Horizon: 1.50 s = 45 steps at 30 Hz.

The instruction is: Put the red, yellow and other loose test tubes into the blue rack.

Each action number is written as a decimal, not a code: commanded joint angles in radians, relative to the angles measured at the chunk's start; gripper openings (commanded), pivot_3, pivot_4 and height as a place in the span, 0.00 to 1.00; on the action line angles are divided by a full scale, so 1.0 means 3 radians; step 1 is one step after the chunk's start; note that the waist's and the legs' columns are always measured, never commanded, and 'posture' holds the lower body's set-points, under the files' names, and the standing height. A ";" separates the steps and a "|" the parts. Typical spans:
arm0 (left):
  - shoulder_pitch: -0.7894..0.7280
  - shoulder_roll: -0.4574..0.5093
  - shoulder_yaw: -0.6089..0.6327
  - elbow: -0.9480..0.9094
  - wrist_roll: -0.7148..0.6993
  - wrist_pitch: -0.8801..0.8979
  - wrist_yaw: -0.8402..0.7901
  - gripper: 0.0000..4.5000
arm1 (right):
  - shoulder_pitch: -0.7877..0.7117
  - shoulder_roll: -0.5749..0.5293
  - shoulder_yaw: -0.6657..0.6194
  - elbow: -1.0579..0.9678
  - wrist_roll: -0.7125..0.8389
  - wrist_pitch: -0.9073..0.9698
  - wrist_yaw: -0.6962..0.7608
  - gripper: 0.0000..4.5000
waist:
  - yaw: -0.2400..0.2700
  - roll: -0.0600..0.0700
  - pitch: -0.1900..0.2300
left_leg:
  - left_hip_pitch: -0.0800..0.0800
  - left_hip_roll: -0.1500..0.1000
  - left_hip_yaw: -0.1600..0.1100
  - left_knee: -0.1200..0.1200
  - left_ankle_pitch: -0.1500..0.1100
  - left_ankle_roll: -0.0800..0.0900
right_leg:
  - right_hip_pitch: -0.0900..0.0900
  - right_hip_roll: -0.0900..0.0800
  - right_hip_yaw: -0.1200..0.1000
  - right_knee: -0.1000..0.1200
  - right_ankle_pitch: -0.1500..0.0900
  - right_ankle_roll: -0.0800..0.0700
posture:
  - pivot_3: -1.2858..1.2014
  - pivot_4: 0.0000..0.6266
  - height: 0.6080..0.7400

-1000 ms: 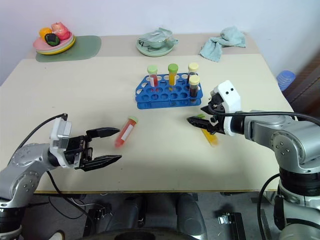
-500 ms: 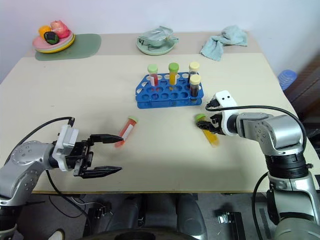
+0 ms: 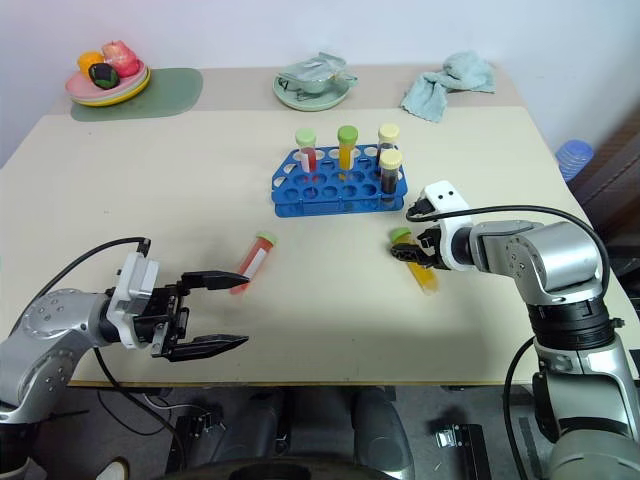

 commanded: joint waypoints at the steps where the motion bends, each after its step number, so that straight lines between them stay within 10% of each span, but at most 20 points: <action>1: -0.0030 -0.0003 0.0072 -0.0083 -0.0091 0.0006 0.0022 0.97 | -0.0087 0.0008 -0.0045 -0.0111 -0.0007 0.0021 0.0025 0.82 | -0.0002 0.0000 0.0000 | 0.0000 -0.0001 0.0000 0.0000 0.0000 0.0000 | 0.0000 0.0000 0.0000 0.0000 0.0000 0.0000 | 0.52 0.24 1.00; 18: -0.0033 -0.0014 0.0097 -0.0162 -0.0144 0.0070 0.0141 0.97 | -0.0110 0.0121 0.0141 0.0049 -0.0193 -0.0163 0.0072 0.65 | -0.0003 0.0000 0.0000 | 0.0000 -0.0002 0.0001 0.0002 0.0000 0.0000 | 0.0000 0.0001 -0.0001 0.0003 0.0000 0.0000 | 0.52 0.24 1.00; 23: 0.0011 -0.0002 0.0126 -0.0200 -0.0150 0.0080 0.0189 0.97 | -0.0141 0.0154 0.0184 0.0117 -0.0243 -0.0227 0.0103 0.25 | -0.0004 0.0000 0.0000 | 0.0000 -0.0002 0.0001 0.0003 0.0000 0.0000 | 0.0000 0.0001 -0.0001 0.0004 0.0000 0.0000 | 0.52 0.24 1.00; 45: -0.0034 -0.0019 0.0100 -0.0152 -0.0147 0.0065 0.0204 0.97 | -0.0116 0.0202 0.0120 -0.0032 -0.0357 -0.0401 0.0230 0.25 | -0.0006 0.0000 0.0000 | 0.0001 -0.0003 0.0001 0.0005 0.0000 0.0000 | -0.0001 0.0002 -0.0001 0.0011 0.0000 0.0000 | 0.52 0.24 1.00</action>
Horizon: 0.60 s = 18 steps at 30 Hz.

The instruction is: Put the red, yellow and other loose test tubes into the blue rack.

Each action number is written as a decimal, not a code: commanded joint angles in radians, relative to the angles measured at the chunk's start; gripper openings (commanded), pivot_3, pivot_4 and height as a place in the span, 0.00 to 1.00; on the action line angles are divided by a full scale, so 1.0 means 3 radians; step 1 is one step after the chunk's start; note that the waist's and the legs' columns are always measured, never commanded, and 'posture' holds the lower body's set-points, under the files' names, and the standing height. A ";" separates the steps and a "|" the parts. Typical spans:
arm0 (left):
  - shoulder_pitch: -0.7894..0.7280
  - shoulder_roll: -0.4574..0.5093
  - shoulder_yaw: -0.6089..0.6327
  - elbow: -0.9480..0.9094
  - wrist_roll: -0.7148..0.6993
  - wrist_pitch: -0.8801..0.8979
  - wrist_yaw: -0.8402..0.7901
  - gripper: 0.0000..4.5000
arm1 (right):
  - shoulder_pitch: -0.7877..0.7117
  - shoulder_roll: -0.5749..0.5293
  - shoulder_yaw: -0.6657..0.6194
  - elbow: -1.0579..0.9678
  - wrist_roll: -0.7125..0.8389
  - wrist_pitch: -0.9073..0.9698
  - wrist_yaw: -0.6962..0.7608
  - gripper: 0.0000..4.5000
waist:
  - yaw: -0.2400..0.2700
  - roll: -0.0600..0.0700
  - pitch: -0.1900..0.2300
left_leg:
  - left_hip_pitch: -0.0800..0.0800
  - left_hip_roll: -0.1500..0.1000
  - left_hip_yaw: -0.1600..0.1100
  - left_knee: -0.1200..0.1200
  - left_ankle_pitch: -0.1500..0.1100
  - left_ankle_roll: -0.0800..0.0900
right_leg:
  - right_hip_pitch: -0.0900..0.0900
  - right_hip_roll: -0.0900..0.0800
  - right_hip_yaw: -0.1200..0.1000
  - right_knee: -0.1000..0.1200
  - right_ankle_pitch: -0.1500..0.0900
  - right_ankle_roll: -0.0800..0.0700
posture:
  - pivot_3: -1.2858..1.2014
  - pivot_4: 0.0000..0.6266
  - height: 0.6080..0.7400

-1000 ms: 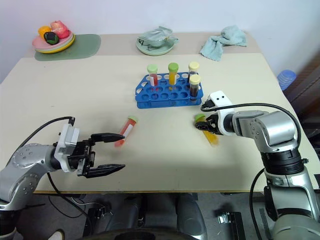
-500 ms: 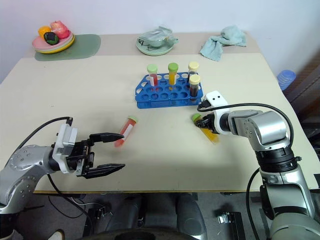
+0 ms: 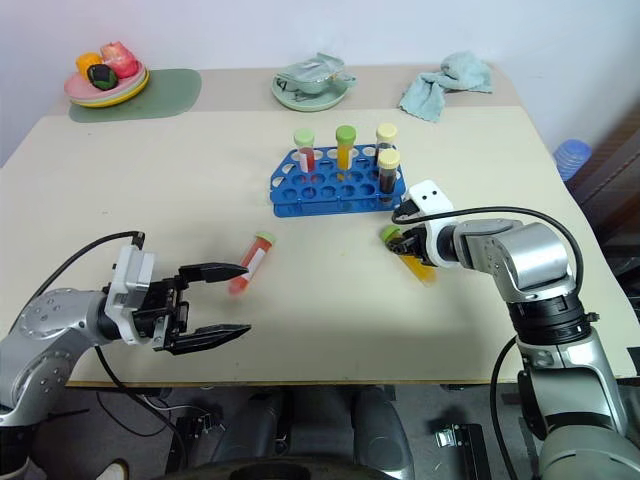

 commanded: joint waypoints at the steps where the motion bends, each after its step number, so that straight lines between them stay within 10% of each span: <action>1: -0.0033 0.0002 0.0034 -0.0030 -0.0036 -0.0025 -0.0028 0.97 | -0.0068 0.0027 -0.0171 -0.0189 0.0068 -0.0060 0.0043 0.25 | 0.0002 0.0000 0.0000 | 0.0000 0.0000 0.0000 0.0000 0.0000 0.0000 | 0.0000 0.0000 0.0000 0.0000 0.0000 0.0000 | 0.52 0.24 1.00; 10: -0.0122 -0.0011 0.0007 0.0024 -0.0028 -0.0009 -0.0028 0.97 | -0.0245 0.1068 -0.0856 -0.0163 0.0524 -0.1810 0.0476 0.25 | -0.0006 0.0000 0.0000 | 0.0002 0.0001 0.0001 0.0002 0.0000 0.0000 | -0.0002 0.0005 0.0000 0.0012 0.0000 0.0000 | 0.52 0.24 1.00; 18: -0.0162 -0.0006 0.0122 0.0120 -0.0021 -0.0011 0.0021 0.97 | -0.0499 0.1966 -0.0851 0.1378 -0.0219 -0.4220 0.0206 0.25 | -0.0010 -0.0002 -0.0001 | 0.0003 0.0000 0.0001 0.0010 0.0004 -0.0007 | -0.0003 0.0004 -0.0002 0.0020 0.0000 0.0000 | 0.52 0.24 1.00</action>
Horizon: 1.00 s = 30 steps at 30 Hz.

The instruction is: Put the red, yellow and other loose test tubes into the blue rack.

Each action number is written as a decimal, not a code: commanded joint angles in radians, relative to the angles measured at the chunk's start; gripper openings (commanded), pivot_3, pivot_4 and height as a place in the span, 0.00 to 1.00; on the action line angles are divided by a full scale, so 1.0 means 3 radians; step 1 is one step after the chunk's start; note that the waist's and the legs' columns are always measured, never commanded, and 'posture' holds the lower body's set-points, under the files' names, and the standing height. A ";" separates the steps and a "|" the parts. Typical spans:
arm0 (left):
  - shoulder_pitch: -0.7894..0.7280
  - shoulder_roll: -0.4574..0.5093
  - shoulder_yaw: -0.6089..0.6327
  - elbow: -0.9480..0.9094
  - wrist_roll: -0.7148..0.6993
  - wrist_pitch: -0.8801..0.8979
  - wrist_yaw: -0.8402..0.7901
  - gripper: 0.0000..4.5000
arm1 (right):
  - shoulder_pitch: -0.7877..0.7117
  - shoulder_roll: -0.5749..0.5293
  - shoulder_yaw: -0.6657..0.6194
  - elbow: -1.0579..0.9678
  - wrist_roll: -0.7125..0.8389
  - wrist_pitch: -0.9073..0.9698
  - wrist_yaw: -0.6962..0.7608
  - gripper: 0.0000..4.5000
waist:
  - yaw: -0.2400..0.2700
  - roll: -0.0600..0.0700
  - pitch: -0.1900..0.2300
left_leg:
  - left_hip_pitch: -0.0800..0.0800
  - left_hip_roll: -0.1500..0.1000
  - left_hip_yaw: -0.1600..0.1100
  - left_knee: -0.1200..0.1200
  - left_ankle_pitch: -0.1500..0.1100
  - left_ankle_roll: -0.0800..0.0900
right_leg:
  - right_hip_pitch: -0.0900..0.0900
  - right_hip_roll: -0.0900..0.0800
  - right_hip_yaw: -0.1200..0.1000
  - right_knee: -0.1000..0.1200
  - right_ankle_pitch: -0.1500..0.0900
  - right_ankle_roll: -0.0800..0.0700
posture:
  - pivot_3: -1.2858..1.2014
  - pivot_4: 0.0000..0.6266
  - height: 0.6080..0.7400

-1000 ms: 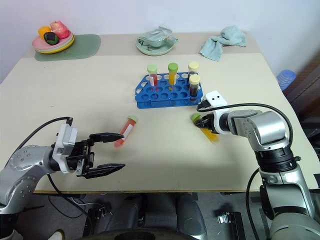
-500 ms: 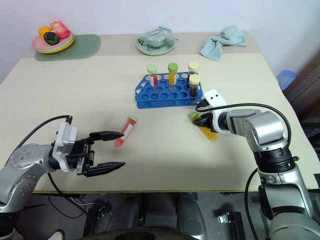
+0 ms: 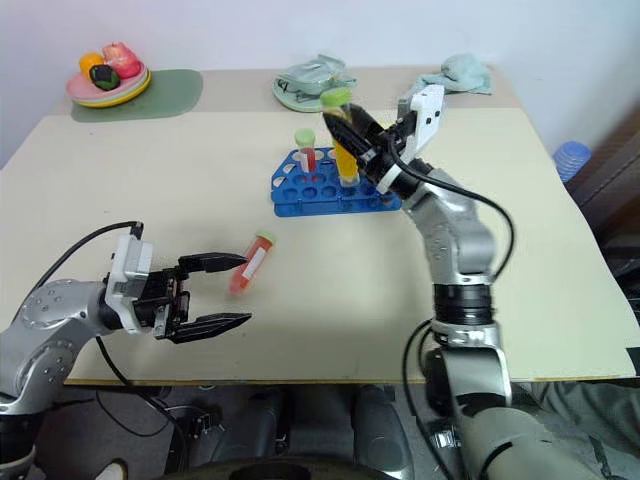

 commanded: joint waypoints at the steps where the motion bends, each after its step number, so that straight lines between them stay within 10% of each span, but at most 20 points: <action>1: 0.0037 0.0036 0.0157 0.0015 -0.0031 -0.0013 0.0015 0.97 | -0.0149 0.0184 -0.0005 0.0598 -0.0304 -0.1012 -0.0097 0.25 | -0.0004 0.0000 0.0000 | 0.0000 0.0000 0.0000 -0.0002 0.0004 -0.0006 | -0.0001 0.0000 0.0000 0.0001 0.0000 0.0000 | 0.52 0.24 1.00; 13: 0.0395 0.0165 0.0571 -0.0167 -0.0209 0.0119 0.0090 0.97 | -0.0512 0.0582 -0.0121 0.2401 -0.0638 -0.2939 -0.0429 0.25 | -0.0088 0.0002 0.0001 | 0.0002 0.0001 0.0000 -0.0015 0.0016 -0.0027 | -0.0010 0.0002 0.0001 0.0008 0.0000 -0.0001 | 0.52 0.24 1.00; 30: 0.0573 0.0259 0.0848 -0.0326 -0.0351 0.0270 0.0135 0.97 | -0.0728 0.0730 -0.0279 0.3287 -0.0634 -0.3450 -0.0586 0.25 | -0.0093 0.0002 0.0001 | 0.0007 0.0001 0.0000 -0.0017 0.0018 -0.0031 | -0.0007 0.0003 0.0002 0.0010 0.0000 -0.0002 | 0.52 0.24 1.00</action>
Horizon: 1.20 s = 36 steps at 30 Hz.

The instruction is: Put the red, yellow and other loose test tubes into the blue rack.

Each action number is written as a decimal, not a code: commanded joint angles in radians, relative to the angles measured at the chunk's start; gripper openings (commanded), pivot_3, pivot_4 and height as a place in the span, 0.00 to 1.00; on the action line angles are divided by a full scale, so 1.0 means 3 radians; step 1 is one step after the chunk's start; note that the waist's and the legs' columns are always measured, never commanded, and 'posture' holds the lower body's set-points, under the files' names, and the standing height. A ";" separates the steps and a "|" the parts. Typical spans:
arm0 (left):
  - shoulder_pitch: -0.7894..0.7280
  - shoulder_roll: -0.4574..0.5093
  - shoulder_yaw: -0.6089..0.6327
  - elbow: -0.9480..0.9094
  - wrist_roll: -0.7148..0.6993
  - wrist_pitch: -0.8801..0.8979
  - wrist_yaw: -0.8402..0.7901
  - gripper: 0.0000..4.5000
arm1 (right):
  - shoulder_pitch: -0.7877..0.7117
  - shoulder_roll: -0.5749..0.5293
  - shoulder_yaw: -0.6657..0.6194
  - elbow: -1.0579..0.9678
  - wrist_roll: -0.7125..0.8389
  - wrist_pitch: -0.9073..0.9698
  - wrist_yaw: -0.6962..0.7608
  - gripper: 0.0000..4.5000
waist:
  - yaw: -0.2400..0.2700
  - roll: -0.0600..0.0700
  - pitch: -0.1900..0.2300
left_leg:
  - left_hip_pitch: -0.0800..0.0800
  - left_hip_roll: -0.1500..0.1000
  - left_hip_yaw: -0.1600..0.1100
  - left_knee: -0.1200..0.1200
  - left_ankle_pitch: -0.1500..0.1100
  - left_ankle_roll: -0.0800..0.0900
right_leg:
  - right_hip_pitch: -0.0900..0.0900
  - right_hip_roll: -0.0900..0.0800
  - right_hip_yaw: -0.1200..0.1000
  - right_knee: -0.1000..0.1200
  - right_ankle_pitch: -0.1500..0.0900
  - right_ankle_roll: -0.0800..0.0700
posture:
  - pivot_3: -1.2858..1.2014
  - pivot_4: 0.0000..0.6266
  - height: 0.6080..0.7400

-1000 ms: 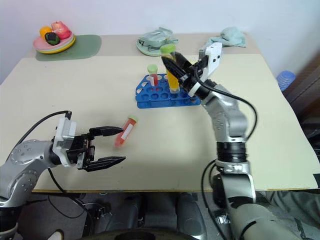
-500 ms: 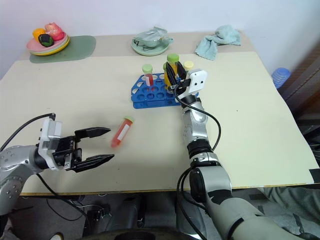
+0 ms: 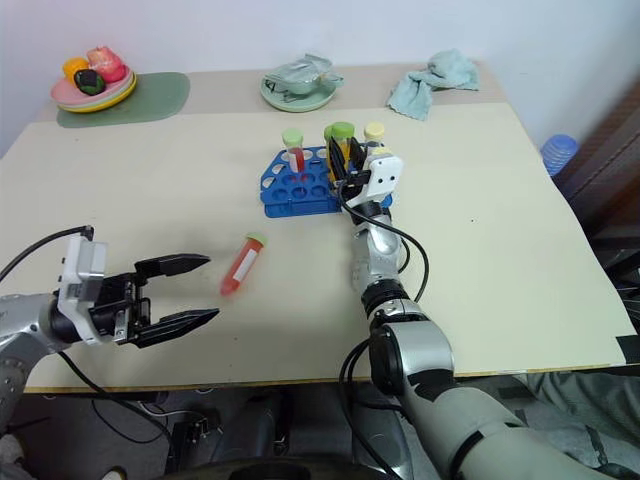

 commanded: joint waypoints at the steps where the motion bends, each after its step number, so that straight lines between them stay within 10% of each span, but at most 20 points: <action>1: 0.0035 0.0054 0.0153 -0.0110 -0.0088 0.0012 -0.0001 0.97 | -0.0098 0.0038 -0.0043 0.0051 -0.0024 -0.0099 -0.0048 0.25 | 0.0001 0.0000 0.0000 | 0.0000 0.0000 0.0000 0.0000 0.0000 0.0000 | 0.0000 0.0000 0.0000 0.0000 0.0000 0.0000 | 0.52 0.24 1.00; 36: 0.0302 0.0202 0.0474 -0.0469 -0.0443 0.0338 0.0172 0.97 | 0.0113 0.0066 0.0026 0.0417 -0.0672 -0.0430 -0.1003 0.25 | 0.0007 -0.0002 -0.0002 | 0.0038 -0.0001 0.0000 -0.0009 -0.0001 0.0001 | 0.0038 0.0000 0.0001 -0.0007 -0.0001 -0.0002 | 0.52 0.24 1.00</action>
